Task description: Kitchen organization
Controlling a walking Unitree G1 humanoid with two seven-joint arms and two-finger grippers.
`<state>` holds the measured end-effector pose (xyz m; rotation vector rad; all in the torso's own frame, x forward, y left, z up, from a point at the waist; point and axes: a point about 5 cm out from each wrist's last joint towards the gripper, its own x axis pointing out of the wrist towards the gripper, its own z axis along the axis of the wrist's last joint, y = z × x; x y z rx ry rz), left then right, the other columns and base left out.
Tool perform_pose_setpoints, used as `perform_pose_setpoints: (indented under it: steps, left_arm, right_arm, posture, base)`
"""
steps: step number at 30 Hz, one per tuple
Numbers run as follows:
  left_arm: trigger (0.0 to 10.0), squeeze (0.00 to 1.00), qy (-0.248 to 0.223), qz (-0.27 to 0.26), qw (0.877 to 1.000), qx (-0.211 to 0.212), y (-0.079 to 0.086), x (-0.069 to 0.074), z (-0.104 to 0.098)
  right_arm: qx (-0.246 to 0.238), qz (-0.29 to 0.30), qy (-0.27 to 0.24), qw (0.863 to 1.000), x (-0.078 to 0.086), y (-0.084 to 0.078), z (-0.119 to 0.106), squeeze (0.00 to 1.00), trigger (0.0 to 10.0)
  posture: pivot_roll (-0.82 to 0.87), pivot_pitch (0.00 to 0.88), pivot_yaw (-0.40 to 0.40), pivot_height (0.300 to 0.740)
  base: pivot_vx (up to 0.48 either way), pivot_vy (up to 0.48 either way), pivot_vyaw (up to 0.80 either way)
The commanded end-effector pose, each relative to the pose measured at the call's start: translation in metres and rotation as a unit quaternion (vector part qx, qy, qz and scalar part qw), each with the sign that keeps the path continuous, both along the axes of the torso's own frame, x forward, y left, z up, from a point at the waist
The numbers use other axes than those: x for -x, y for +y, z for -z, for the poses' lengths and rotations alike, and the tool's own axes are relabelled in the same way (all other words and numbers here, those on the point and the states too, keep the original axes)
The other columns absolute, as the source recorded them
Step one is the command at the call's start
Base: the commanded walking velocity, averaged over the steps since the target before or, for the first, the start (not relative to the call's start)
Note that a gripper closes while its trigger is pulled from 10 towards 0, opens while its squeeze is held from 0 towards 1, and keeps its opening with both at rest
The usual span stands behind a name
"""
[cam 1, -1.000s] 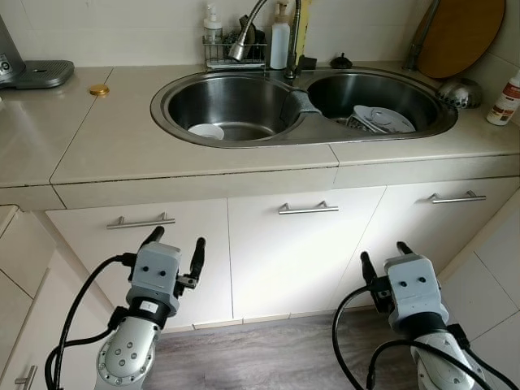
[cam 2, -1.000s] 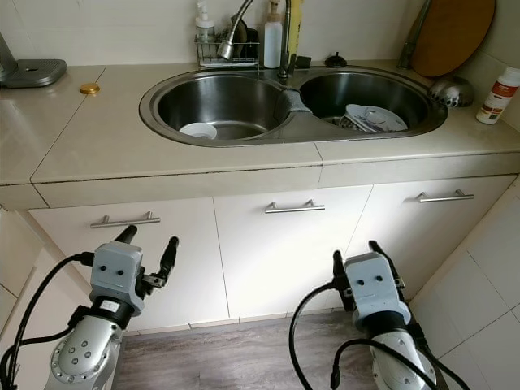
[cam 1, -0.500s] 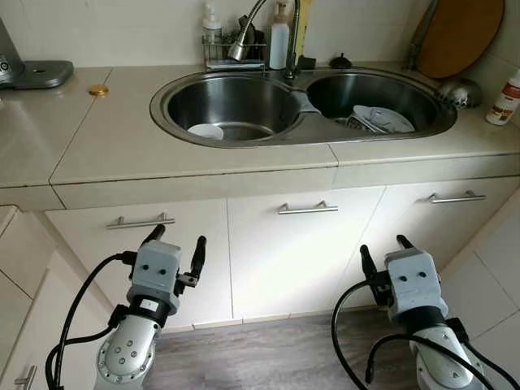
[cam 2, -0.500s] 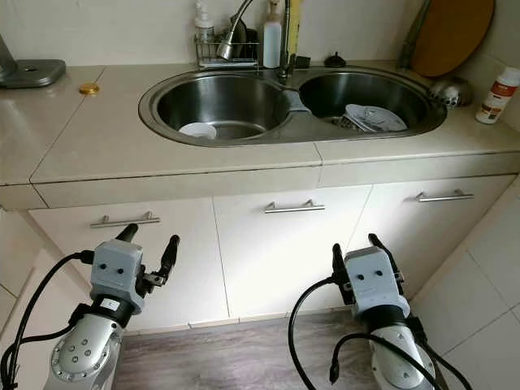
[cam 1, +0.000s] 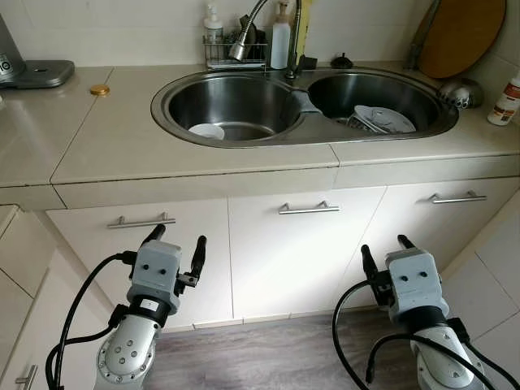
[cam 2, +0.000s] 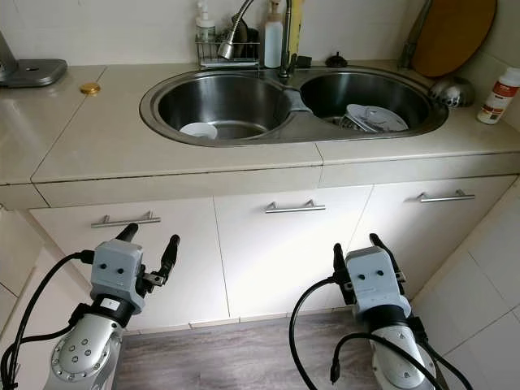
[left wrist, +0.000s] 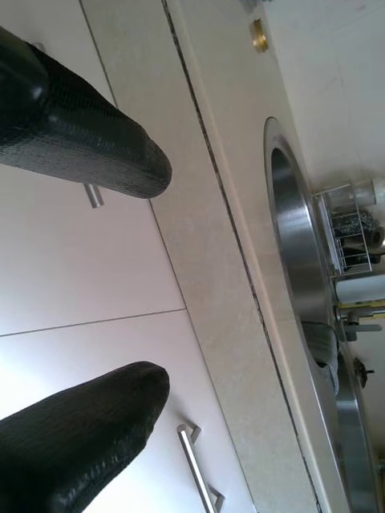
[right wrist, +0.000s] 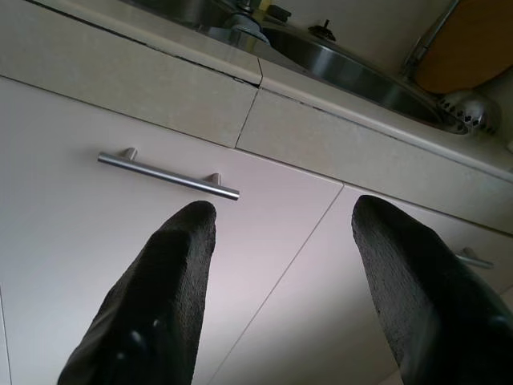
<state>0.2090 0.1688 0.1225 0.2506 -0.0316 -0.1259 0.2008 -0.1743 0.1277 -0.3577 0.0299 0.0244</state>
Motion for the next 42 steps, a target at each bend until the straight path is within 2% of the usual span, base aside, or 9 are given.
perform_pose_setpoints:
  steps: [1, 42]
  left_arm:
    - [10.0, 0.00, 0.001, 0.006, 1.000, 0.004, -0.0021, -0.0003, 0.0010]
    - [10.0, 0.00, 0.004, 0.018, 1.000, 0.006, -0.0091, -0.0007, 0.0003]
  right_arm:
    - [-0.007, 0.000, 0.019, 1.000, -0.0014, -0.0012, 0.0057, 0.00, 10.0]
    - [-0.011, -0.004, 0.027, 1.000, -0.0005, -0.0004, 0.0086, 0.00, 10.0]
  posture:
    - [0.09, 0.000, -0.048, 0.740]
    - [0.09, 0.000, -0.044, 0.740]
  base:
    - [0.000, 0.000, 0.00]
    - [0.000, 0.000, 0.00]
